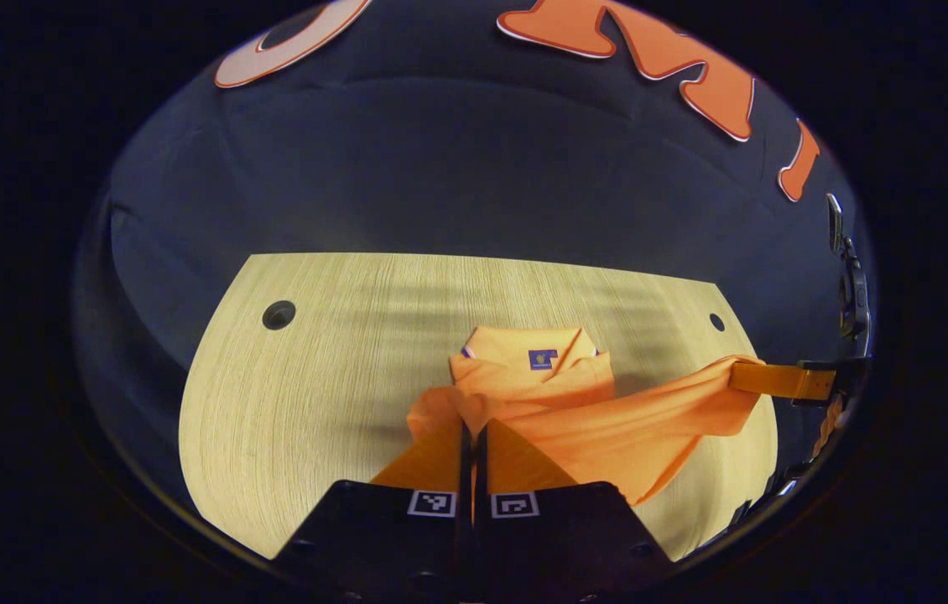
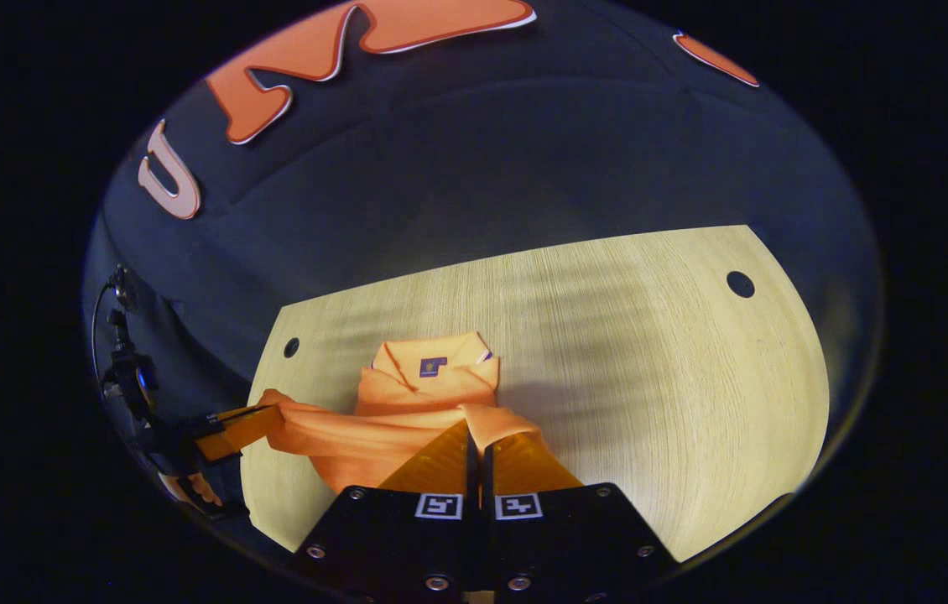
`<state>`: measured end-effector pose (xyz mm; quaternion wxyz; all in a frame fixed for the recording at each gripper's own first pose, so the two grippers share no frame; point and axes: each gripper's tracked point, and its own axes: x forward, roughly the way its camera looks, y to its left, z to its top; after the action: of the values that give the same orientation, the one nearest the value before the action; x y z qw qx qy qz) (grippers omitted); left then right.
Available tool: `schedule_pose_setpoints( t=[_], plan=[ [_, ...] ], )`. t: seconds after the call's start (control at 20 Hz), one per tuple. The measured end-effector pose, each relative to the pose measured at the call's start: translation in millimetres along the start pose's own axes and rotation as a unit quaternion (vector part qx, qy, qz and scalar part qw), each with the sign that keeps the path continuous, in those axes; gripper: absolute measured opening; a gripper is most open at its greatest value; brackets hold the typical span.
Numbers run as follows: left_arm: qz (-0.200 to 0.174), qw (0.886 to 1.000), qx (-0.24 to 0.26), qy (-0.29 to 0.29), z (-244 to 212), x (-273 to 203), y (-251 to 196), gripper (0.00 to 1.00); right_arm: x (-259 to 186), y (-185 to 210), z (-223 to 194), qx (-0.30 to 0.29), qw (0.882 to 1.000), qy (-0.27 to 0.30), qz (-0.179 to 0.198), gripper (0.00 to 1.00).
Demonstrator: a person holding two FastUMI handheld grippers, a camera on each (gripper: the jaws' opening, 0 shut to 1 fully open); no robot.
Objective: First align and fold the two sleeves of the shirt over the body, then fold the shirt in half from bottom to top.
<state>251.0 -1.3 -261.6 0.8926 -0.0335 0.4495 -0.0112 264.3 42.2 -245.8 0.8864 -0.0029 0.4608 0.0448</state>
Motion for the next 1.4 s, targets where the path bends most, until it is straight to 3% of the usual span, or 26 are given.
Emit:
schedule_pose_setpoints(
  t=[0.25,0.55,0.65,0.7,0.75,0.85,0.95,1.0,1.2,1.4],
  plan=[
    [0.006,1.0,-0.019,0.016,15.6,44.2,12.2,0.01,42.0,-3.0,14.0,0.007,1.0,0.0,-0.001,0.0],
    [0.021,1.0,0.012,0.011,24.3,72.4,20.0,0.03,86.2,-7.4,13.6,-0.001,1.0,-0.009,-0.018,0.02],
    [0.021,1.0,0.012,0.008,24.3,75.2,21.7,0.15,92.0,-9.9,9.6,-0.01,1.0,-0.007,-0.025,0.03],
    [0.02,1.0,0.01,0.006,24.5,79.6,21.3,0.36,91.7,-9.8,8.2,-0.012,1.0,-0.004,-0.025,0.05],
    [0.023,1.0,0.01,0.002,25.1,79.3,24.0,0.58,90.9,-10.0,8.6,-0.011,1.0,-0.003,-0.024,0.12],
    [0.046,0.999,0.007,-0.016,30.2,74.2,33.4,1.0,90.8,-21.2,10.7,-0.024,0.998,-0.015,-0.051,0.52],
    [0.043,0.998,0.006,-0.036,37.8,62.8,30.5,1.0,85.0,-24.7,16.1,-0.038,0.997,-0.028,-0.06,0.92],
    [0.038,0.998,0.007,-0.044,42.1,56.7,26.6,1.0,81.9,-19.7,16.7,-0.04,0.997,-0.031,-0.054,0.99],
    [0.044,0.993,0.015,-0.105,70.2,15.0,23.7,1.0,46.3,-0.7,31.0,-0.048,0.995,-0.075,-0.034,0.99],
    [0.046,0.979,0.039,-0.197,112.7,-61.7,3.5,1.0,-3.5,21.6,55.8,-0.074,0.986,-0.15,-0.025,0.99]
  ],
)
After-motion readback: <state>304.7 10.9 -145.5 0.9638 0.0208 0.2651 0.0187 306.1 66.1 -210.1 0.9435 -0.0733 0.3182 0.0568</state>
